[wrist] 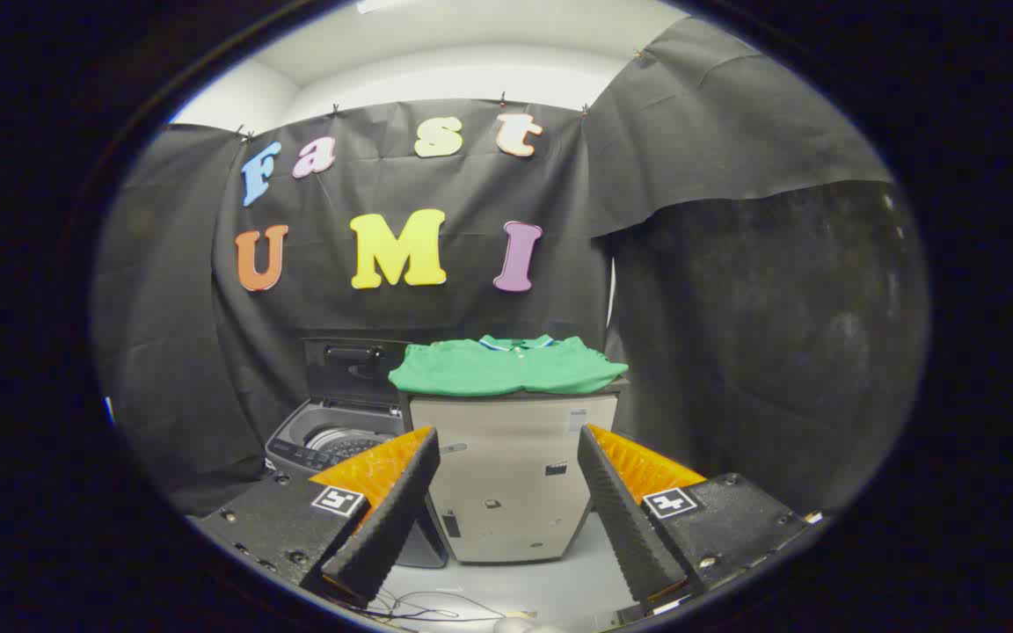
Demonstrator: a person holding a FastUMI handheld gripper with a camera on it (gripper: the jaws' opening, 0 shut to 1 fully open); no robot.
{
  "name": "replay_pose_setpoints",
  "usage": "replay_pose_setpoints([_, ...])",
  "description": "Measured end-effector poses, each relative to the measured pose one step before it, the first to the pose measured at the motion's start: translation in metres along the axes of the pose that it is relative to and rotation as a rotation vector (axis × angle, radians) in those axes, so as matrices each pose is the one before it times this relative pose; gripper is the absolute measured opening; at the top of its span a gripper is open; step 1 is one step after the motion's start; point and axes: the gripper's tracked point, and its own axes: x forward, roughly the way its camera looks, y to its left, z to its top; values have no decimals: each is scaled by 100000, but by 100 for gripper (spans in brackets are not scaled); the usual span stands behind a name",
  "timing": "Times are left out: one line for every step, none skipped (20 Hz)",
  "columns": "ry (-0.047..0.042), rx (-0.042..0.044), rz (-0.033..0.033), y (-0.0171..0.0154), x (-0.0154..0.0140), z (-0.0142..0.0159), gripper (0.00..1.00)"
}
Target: Put the clothes into the washing machine and then close the washing machine lid.
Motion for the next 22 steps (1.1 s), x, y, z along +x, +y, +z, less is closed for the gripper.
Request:
replay_pose_setpoints([-246, 241, 257, 231, -20, 12, 100])
replay_pose_setpoints([233, -243, 91, 244, 46, -115, 100])
replay_pose_setpoints([305, -601, 2, 47, 35, -162, 100])
replay_pose_setpoints([11, -354, 150, 135, 159, 148, 100])
replay_pose_setpoints([334, -299, 310, 79, -53, -51, 100])
replay_pose_setpoints([116, -233, 228, 155, -57, -15, 100])
replay_pose_setpoints([-195, -132, -49, 54, -52, 140, 100])
replay_pose_setpoints([-328, -11, 73, 42, 1, 131, 100])
replay_pose_setpoints([136, 113, -19, 3, 103, -14, 100])
replay_pose_setpoints([18, 183, 212, 126, 81, -44, 100])
replay_pose_setpoints([-156, 105, 15, 91, 112, 53, 100])
replay_pose_setpoints([33, -37, 51, 72, 107, -9, 100])
replay_pose_setpoints([-85, -107, 133, 44, -3, -81, 100])
replay_pose_setpoints([158, -272, -83, 45, 43, -111, 100])
replay_pose_setpoints([66, -26, 9, 23, 97, -17, 100])
replay_pose_setpoints([129, 86, -146, -45, -39, -50, 100])
replay_pose_setpoints([-6, 143, -339, -74, 137, 28, 100])
replay_pose_setpoints([69, 211, -290, 12, 28, 83, 100])
replay_pose_setpoints([121, 116, -120, -22, 97, 45, 100])
replay_pose_setpoints([-196, 292, -406, -55, 95, 213, 100])
replay_pose_setpoints([-212, 567, -372, -127, 75, 346, 100])
replay_pose_setpoints([-139, 741, -514, 5, 201, 418, 100])
